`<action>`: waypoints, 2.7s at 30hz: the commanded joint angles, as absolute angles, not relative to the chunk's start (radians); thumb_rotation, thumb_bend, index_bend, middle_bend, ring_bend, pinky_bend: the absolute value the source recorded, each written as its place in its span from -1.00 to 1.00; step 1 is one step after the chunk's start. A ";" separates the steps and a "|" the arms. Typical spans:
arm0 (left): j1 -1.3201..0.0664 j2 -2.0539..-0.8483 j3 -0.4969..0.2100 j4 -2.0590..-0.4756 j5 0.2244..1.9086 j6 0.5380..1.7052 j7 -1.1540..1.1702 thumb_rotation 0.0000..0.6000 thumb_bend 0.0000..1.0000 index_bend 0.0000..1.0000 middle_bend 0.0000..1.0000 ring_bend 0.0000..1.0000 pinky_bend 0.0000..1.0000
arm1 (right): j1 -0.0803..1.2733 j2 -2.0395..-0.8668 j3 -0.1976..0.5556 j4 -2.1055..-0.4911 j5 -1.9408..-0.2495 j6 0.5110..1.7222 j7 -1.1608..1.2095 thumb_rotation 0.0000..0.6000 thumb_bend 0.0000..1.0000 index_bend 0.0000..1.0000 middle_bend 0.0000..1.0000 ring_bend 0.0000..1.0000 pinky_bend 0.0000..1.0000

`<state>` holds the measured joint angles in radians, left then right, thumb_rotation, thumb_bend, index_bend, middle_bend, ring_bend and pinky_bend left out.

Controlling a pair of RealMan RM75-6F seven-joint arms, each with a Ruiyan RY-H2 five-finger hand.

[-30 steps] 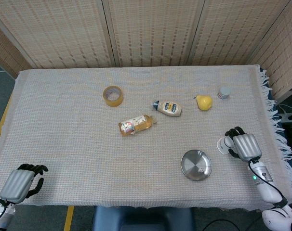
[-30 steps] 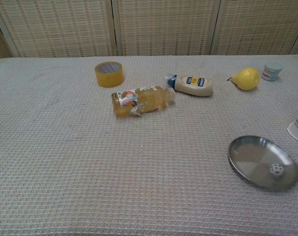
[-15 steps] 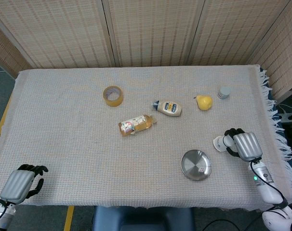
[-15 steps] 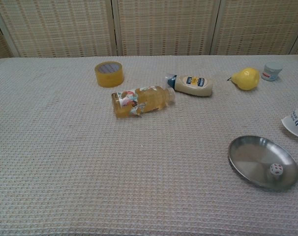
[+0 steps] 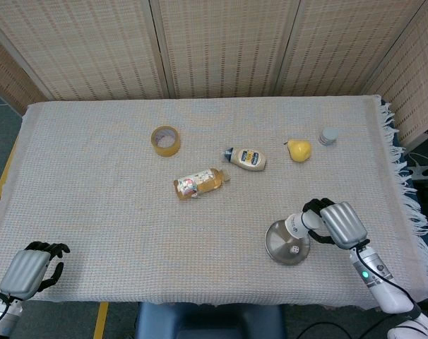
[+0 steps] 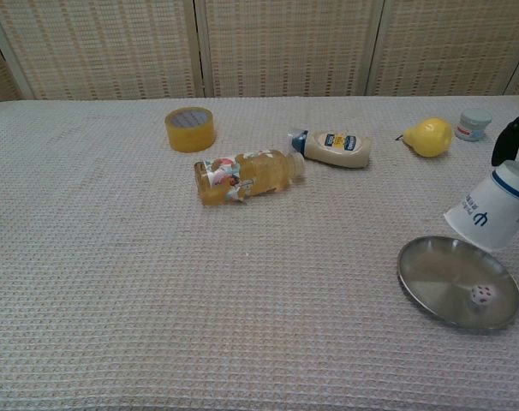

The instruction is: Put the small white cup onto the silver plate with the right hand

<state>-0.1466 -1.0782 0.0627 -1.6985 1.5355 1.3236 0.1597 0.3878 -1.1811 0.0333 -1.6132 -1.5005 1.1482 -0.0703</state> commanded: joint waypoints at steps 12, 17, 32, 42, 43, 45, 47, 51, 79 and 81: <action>-0.147 -1.074 0.062 -1.702 1.532 1.323 0.157 1.00 0.02 -0.24 -0.12 -0.25 -0.40 | 0.446 -1.205 -0.020 -1.602 -1.515 1.005 -0.042 1.00 -0.70 0.10 -0.12 -0.23 0.49; -0.146 -1.073 0.062 -1.702 1.532 1.325 0.155 1.00 0.02 -0.24 -0.12 -0.25 -0.40 | 0.449 -1.226 -0.026 -1.577 -1.525 1.006 -0.049 1.00 -0.70 0.10 -0.12 -0.23 0.49; -0.146 -1.072 0.061 -1.702 1.532 1.326 0.151 1.00 0.02 -0.24 -0.12 -0.25 -0.40 | 0.430 -1.371 -0.028 -1.370 -1.612 1.132 -0.102 1.00 -0.70 0.10 -0.12 -0.23 0.49; -0.144 -1.067 0.059 -1.707 1.524 1.327 0.149 1.00 0.02 -0.24 -0.12 -0.25 -0.40 | 0.435 -1.429 -0.018 -1.295 -1.652 1.191 -0.124 1.00 -0.70 0.10 -0.12 -0.23 0.49; -0.143 -1.066 0.060 -1.709 1.525 1.328 0.150 1.00 0.02 -0.24 -0.12 -0.25 -0.40 | 0.437 -1.433 -0.018 -1.294 -1.654 1.191 -0.121 1.00 -0.70 0.10 -0.12 -0.23 0.49; -0.142 -1.066 0.060 -1.710 1.529 1.332 0.150 1.00 0.02 -0.24 -0.12 -0.25 -0.40 | 0.440 -1.435 -0.022 -1.295 -1.657 1.187 -0.112 1.00 -0.70 0.10 -0.12 -0.23 0.49; -0.142 -1.066 0.062 -1.709 1.532 1.331 0.150 1.00 0.02 -0.24 -0.12 -0.25 -0.40 | 0.442 -1.433 -0.028 -1.300 -1.662 1.184 -0.097 1.00 -0.70 0.10 -0.12 -0.23 0.49; -0.145 -1.067 0.061 -1.708 1.525 1.323 0.154 1.00 0.02 -0.24 -0.12 -0.25 -0.40 | 0.448 -1.405 -0.051 -1.346 -1.651 1.145 -0.023 1.00 -0.70 0.10 -0.12 -0.23 0.49; -0.147 -1.069 0.064 -1.711 1.525 1.315 0.169 1.00 0.02 -0.24 -0.12 -0.25 -0.41 | 0.472 -1.546 -0.024 -1.068 -1.649 1.183 0.096 1.00 -0.70 0.10 -0.12 -0.23 0.49; -0.147 -1.069 0.064 -1.712 1.525 1.316 0.170 1.00 0.02 -0.24 -0.12 -0.25 -0.41 | 0.472 -1.547 -0.027 -1.067 -1.652 1.185 0.106 1.00 -0.70 0.10 -0.12 -0.23 0.49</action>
<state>-0.1466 -1.0690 0.0642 -1.7115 1.5252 1.3155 0.1698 0.4708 -1.5440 -0.0256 -1.0697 -1.6489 1.1813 0.1005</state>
